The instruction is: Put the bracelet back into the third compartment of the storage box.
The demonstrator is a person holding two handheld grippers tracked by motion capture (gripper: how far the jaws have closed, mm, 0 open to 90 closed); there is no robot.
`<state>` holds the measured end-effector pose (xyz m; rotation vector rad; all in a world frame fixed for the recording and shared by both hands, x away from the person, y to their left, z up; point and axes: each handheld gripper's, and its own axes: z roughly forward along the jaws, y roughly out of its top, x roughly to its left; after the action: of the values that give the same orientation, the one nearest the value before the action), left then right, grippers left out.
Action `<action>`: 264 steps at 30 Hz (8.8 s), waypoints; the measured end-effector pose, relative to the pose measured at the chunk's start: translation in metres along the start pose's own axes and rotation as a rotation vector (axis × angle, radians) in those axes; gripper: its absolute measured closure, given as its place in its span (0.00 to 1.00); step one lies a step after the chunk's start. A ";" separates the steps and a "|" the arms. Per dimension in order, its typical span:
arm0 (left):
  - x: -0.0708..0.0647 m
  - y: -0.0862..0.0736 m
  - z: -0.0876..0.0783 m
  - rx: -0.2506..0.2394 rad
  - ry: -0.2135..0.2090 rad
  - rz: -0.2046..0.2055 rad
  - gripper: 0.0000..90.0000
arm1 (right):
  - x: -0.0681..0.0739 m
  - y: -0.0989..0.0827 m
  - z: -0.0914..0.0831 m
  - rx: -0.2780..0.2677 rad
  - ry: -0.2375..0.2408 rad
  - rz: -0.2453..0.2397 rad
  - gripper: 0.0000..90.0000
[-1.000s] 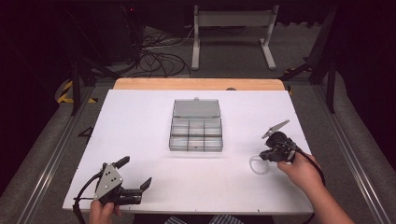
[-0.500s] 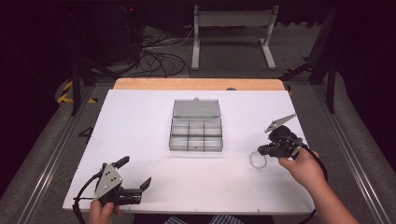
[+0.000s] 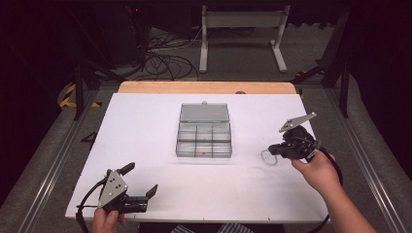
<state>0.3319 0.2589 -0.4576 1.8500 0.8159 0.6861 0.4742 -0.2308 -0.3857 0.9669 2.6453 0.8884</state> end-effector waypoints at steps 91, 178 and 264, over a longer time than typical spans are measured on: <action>0.002 0.000 -0.002 -0.009 -0.007 0.002 0.03 | 0.020 0.120 0.040 -0.198 0.019 0.014 0.96; 0.003 0.000 -0.002 -0.008 -0.016 0.012 0.03 | 0.007 0.117 0.124 -0.102 0.017 0.164 0.87; 0.001 0.000 0.000 -0.001 -0.014 0.009 0.03 | 0.058 0.021 -0.017 -0.445 0.000 -0.072 0.05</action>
<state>0.3324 0.2603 -0.4578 1.8566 0.7989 0.6787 0.4346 -0.1893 -0.3580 0.7515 2.3100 1.3751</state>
